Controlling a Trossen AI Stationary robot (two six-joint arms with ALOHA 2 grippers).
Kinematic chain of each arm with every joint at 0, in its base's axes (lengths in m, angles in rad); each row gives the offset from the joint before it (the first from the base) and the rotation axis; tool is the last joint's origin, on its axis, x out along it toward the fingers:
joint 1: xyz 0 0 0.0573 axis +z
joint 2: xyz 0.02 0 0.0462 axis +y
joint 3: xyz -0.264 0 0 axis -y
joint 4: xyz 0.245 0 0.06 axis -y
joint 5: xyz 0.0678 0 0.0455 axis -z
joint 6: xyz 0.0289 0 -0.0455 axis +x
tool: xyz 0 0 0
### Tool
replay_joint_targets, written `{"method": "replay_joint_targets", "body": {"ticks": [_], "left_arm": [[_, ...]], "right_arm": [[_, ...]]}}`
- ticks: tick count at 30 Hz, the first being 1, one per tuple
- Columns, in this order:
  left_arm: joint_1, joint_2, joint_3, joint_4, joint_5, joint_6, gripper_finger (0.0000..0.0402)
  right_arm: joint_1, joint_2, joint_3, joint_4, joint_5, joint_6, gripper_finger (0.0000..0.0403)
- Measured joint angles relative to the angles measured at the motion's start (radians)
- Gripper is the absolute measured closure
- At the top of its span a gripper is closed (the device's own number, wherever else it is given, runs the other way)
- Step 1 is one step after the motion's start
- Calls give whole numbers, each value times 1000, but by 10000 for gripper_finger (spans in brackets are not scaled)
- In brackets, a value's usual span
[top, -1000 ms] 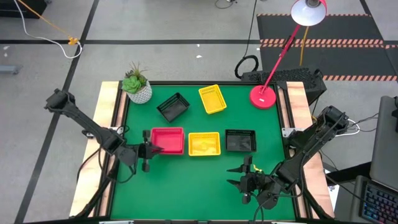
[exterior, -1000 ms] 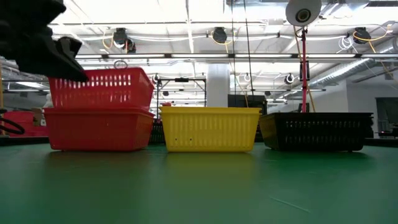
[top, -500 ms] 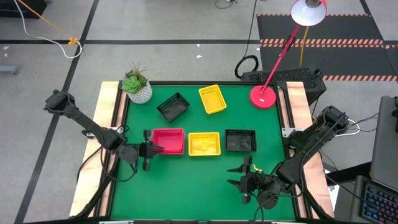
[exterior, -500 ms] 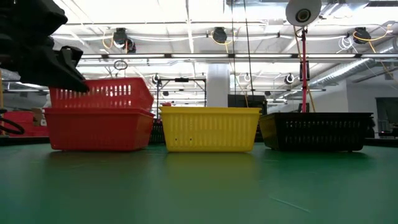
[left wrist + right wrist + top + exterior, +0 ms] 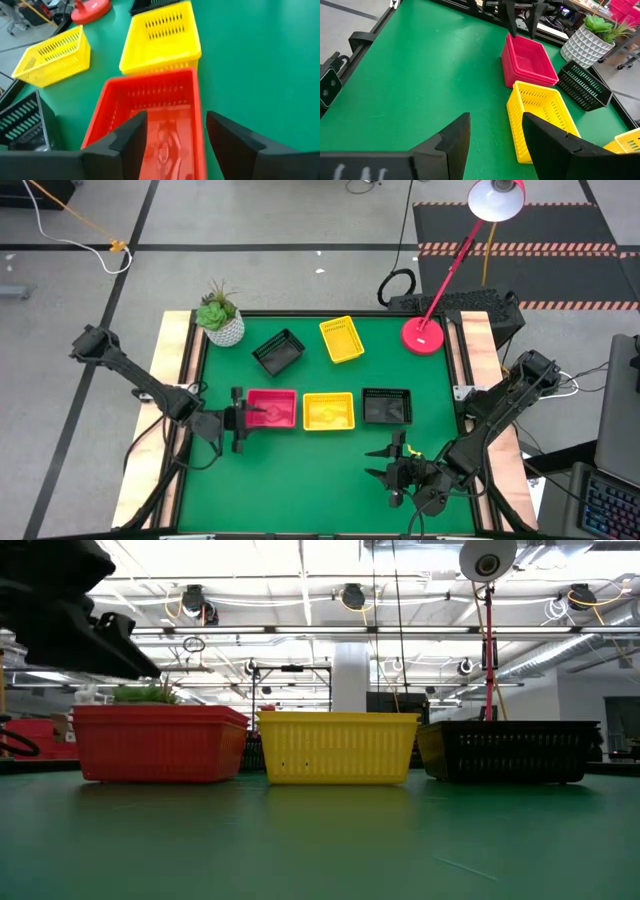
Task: Stack baskets by color
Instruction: Stack the black bin on top of the black bin
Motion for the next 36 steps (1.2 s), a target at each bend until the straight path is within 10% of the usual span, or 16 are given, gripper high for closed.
{"method": "replay_joint_targets", "body": {"ticks": [18, 36], "left_arm": [[186, -1, 233, -289, 36, -83, 237], [742, 1, 318, -576, 375, 343, 275]], "right_arm": [[0, 0, 0, 0, 0, 0, 229], [0, 0, 0, 0, 0, 0, 229]]}}
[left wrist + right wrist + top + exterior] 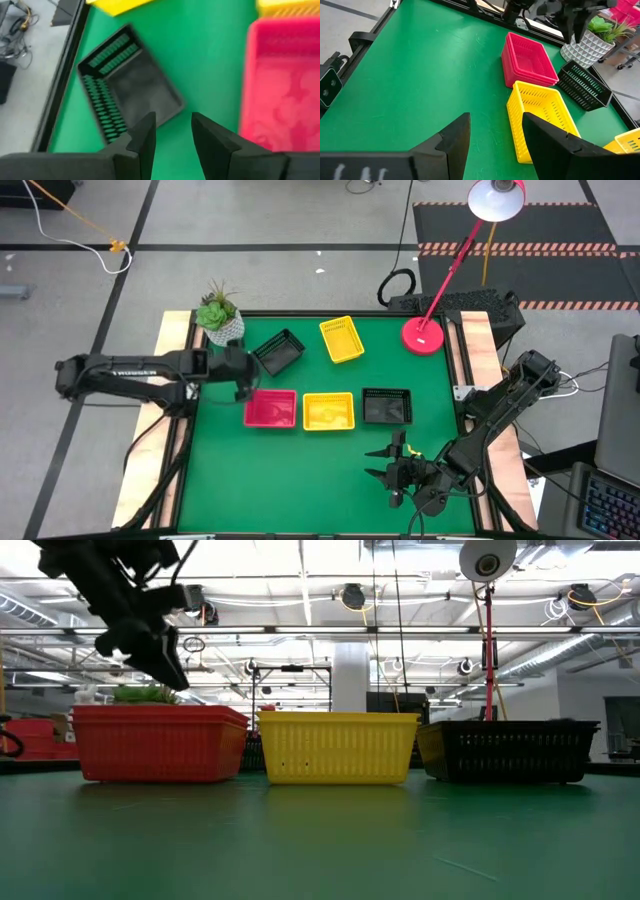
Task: Stack baskets by color
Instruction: Stack the black bin on top of the black bin
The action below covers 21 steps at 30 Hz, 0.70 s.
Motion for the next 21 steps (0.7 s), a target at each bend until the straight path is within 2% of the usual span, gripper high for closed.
{"method": "replay_joint_targets", "body": {"ticks": [7, 15, 21], "left_arm": [[142, 34, 0, -38, 73, 180, 275], [224, 198, 0, -12, 28, 301, 262], [238, 256, 0, 89, 21, 392, 239]], "right_arm": [[0, 0, 0, 0, 0, 0, 229], [0, 0, 0, 0, -2, 0, 229], [0, 0, 0, 0, -2, 0, 229]]}}
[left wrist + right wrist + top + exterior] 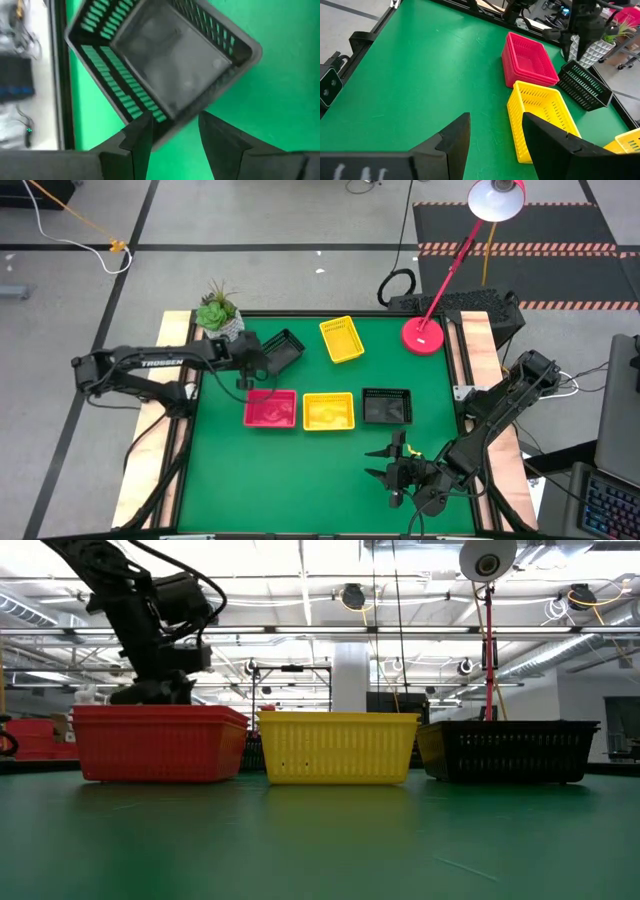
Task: Stack baskets by color
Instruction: Stack the black bin on top of the black bin
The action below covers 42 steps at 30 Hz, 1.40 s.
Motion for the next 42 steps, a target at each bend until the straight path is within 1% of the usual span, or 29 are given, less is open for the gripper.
{"method": "replay_joint_targets", "body": {"ticks": [5, 9, 19, 27, 32, 35, 39, 42], "left_arm": [[0, 37, 0, 6, -1, 143, 243], [0, 60, 0, 7, -1, 209, 250], [-22, 55, 0, 27, -3, 214, 278], [-47, 55, 0, 51, -53, 245, 277], [-33, 57, 0, 81, -38, 308, 277], [-17, 82, 0, 87, -26, 345, 277], [-2, 115, 0, 104, -25, 360, 277], [2, 132, -1, 151, -25, 361, 280]], "right_arm": [[0, 0, 0, 0, 0, 0, 229], [0, 0, 0, -1, 0, 0, 229], [0, 0, 0, -1, 0, 0, 229], [0, 0, 0, -2, 0, -3, 229], [0, 0, 0, -2, 0, -3, 229], [0, 0, 0, -2, 0, -3, 229], [0, 0, 0, -2, 0, -2, 229], [0, 0, 0, -1, 0, -1, 229]]}}
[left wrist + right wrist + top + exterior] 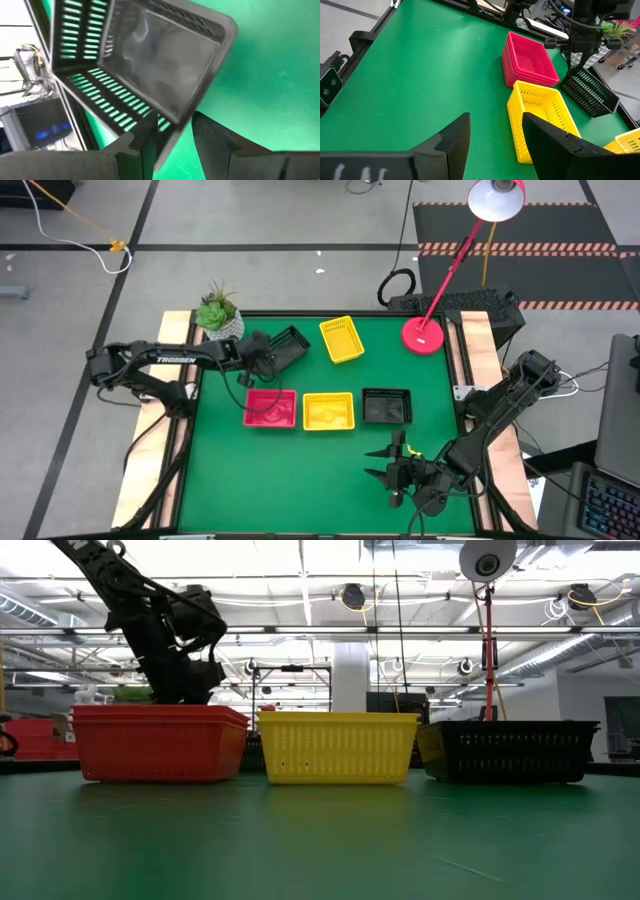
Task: Stack baskets by color
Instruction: Stack the black bin on top of the black bin
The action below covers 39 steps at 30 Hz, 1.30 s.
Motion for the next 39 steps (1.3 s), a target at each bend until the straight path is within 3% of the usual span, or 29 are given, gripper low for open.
{"method": "replay_joint_targets", "body": {"ticks": [11, 17, 25, 32, 39], "left_arm": [[-8, -1, 0, 23, -2, 36, 391], [-57, -17, 0, 32, -46, 65, 385], [-214, -132, 0, 76, -161, 100, 390], [-372, -265, 1, 185, -228, 137, 396], [-536, -303, 1, 234, -257, 135, 398]], "right_arm": [[0, 0, 0, -3, 0, 0, 229], [0, 0, 0, -3, 0, 1, 229], [-11, 0, 0, -3, 1, 3, 229], [-106, 0, 0, 89, -36, -24, 229], [-203, 0, 86, 145, -53, -188, 229]]}}
